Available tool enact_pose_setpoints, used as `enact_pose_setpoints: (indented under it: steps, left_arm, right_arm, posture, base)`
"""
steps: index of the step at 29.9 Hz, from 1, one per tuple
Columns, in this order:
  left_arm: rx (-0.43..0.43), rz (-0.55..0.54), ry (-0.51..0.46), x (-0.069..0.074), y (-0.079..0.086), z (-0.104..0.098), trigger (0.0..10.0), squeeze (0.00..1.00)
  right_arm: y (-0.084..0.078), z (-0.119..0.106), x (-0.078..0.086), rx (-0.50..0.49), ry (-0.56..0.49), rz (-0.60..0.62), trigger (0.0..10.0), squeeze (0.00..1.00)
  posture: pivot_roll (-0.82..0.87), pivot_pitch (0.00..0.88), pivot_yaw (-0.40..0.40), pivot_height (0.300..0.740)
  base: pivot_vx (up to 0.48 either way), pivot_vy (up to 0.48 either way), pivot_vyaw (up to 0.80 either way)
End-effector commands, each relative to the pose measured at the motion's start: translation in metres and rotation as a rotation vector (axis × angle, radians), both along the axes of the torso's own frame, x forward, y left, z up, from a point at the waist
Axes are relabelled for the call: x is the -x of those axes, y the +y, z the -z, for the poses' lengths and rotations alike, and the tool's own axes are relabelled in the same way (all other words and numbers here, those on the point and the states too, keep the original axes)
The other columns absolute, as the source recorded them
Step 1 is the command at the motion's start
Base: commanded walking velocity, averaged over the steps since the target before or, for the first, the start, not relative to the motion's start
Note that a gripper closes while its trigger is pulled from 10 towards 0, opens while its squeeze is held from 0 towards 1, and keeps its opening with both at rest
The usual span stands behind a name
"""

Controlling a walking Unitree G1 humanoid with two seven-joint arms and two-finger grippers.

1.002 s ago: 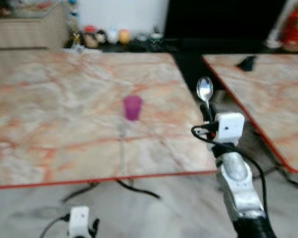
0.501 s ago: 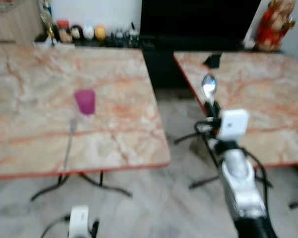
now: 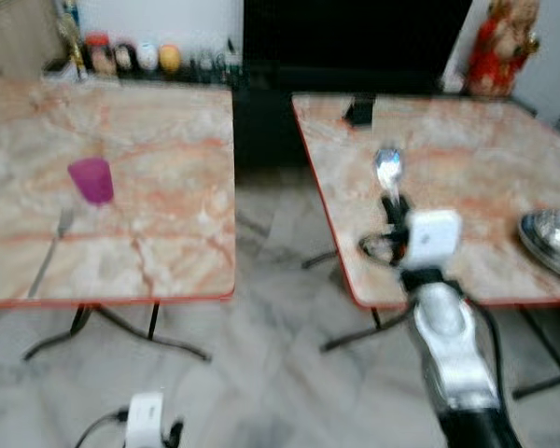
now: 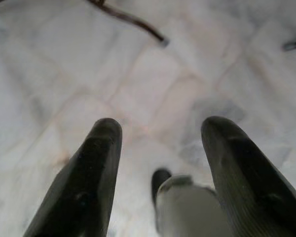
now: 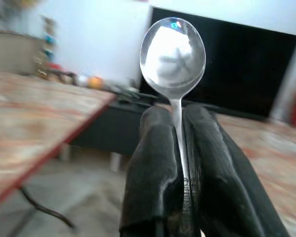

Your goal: Setting the table

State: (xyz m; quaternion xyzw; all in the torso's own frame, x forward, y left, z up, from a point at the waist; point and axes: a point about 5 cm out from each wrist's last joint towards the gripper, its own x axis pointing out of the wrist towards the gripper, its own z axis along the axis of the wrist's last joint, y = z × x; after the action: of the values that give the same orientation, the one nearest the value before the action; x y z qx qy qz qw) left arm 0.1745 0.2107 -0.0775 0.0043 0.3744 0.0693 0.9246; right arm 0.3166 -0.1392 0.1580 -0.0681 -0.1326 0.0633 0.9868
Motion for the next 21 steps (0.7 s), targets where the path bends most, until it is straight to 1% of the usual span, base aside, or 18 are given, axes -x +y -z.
enact_pose_setpoints:
  steps: [1, 21]
  left_arm:
    - [0.007, 0.021, 0.015, 0.0000, -0.0051, 0.0015, 10.0, 0.00]
    - [0.007, 0.022, 0.026, 0.0006, -0.0064, 0.0024, 10.0, 0.00]
  right_arm:
    - [-0.0123, -0.0011, 0.0006, -0.004, -0.001, 0.035, 10.0, 0.00]
    - [-0.0129, -0.0021, -0.0009, -0.004, 0.000, 0.036, 10.0, 0.00]
  posture:
    - [-0.10, 0.000, -0.036, 0.719]
    - [-0.10, 0.000, -0.036, 0.719]
  base:
    - [0.000, -0.390, 0.00]
    - [0.000, -0.407, 0.00]
